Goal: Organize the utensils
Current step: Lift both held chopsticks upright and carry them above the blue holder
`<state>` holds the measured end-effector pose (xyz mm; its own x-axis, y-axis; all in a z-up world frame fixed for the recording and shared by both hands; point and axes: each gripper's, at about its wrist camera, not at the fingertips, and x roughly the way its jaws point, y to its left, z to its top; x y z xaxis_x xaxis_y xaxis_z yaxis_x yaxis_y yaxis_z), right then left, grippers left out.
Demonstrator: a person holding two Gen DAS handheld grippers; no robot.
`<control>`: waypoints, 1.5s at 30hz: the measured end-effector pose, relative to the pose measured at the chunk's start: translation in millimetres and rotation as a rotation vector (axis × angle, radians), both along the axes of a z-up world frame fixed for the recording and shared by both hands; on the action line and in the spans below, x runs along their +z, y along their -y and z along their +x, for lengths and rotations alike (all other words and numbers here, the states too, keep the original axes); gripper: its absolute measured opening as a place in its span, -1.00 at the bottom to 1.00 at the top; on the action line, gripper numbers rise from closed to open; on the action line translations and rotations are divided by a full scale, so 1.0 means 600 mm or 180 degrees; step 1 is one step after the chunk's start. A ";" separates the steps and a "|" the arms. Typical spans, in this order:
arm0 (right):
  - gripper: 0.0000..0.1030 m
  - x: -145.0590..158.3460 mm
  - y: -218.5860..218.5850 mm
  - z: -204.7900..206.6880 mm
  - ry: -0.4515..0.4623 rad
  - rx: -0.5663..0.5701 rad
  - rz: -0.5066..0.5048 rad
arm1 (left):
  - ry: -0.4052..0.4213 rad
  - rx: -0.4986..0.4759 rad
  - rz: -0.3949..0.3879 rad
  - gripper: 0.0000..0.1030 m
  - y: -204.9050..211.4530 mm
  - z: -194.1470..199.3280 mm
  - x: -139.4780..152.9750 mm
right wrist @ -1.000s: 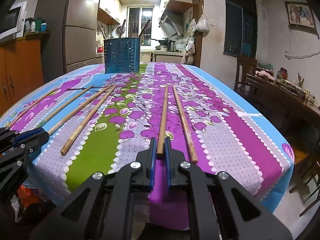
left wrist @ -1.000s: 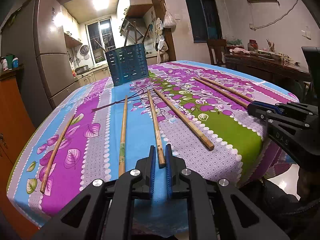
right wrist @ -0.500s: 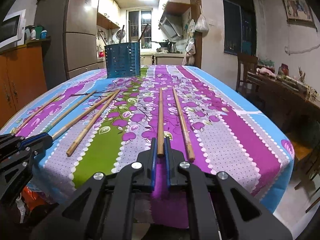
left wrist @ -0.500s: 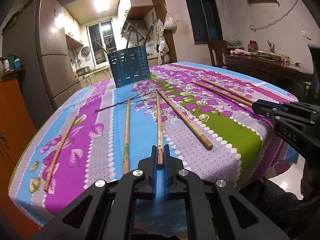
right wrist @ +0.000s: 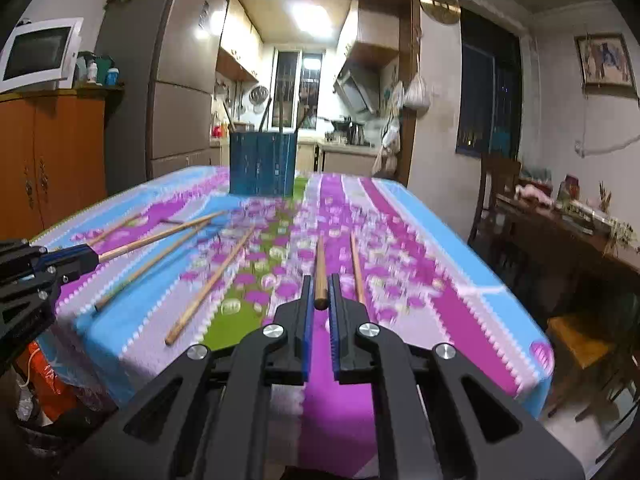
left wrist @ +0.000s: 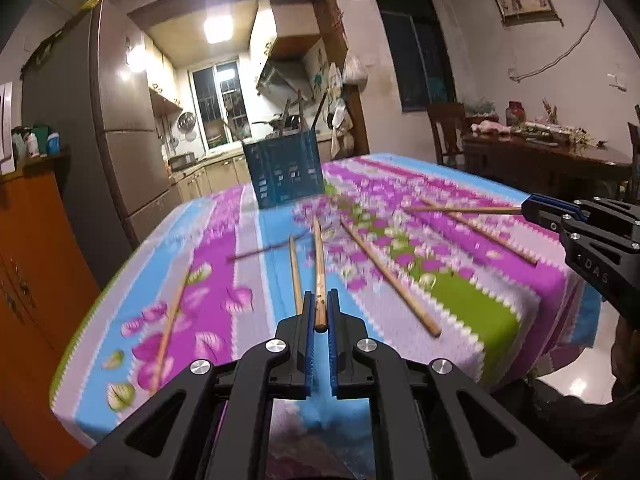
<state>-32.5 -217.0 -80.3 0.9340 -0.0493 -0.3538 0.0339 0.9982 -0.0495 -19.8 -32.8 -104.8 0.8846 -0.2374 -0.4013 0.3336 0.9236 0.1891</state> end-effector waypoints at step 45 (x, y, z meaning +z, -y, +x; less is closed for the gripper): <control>-0.89 0.316 0.046 0.195 0.0092 0.1002 0.0495 | -0.0069 -0.0543 -0.0883 -0.86 -0.053 0.238 0.336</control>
